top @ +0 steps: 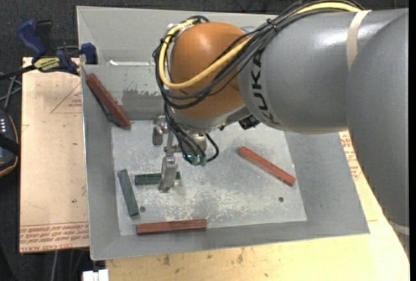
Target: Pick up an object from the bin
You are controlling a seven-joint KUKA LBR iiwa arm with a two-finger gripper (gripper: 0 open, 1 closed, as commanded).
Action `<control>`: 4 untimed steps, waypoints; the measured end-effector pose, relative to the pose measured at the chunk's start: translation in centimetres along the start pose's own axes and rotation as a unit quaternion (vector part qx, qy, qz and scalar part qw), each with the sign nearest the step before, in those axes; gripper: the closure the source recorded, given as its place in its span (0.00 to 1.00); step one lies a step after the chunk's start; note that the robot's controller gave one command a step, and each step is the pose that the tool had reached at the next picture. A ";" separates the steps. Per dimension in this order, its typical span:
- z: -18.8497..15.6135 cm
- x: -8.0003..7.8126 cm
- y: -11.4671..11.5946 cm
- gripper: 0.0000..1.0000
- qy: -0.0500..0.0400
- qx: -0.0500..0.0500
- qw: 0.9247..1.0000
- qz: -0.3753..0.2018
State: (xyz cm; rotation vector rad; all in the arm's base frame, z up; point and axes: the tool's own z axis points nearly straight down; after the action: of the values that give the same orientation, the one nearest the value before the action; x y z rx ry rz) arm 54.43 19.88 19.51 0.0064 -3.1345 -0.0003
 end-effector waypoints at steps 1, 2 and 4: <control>-0.4 -0.2 -0.1 1.00 -0.004 -0.001 1.000 0.002; -0.4 -0.2 -0.1 1.00 -0.004 -0.001 1.000 0.002; 4.8 -0.4 0.9 0.00 -0.003 -0.001 0.995 0.096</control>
Offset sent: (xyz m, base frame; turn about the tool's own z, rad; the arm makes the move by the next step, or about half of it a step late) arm 0.0000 0.0000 0.0000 0.0000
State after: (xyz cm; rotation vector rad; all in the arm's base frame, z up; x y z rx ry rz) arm 54.78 20.80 14.73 -0.2965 -3.1270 -0.0011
